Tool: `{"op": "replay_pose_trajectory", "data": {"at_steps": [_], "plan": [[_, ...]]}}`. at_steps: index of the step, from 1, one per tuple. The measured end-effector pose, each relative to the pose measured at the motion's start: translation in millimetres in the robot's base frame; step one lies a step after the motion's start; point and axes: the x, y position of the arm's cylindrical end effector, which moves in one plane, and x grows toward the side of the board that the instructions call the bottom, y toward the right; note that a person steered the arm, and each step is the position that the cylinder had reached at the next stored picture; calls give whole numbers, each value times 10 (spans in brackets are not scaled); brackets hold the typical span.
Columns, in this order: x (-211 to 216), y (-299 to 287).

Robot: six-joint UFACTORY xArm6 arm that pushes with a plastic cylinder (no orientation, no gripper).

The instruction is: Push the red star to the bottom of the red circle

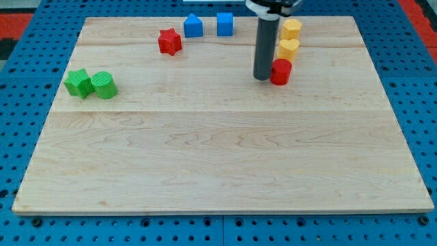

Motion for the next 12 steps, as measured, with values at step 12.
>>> {"op": "replay_pose_trajectory", "data": {"at_steps": [12], "plan": [[-705,-1152]]}}
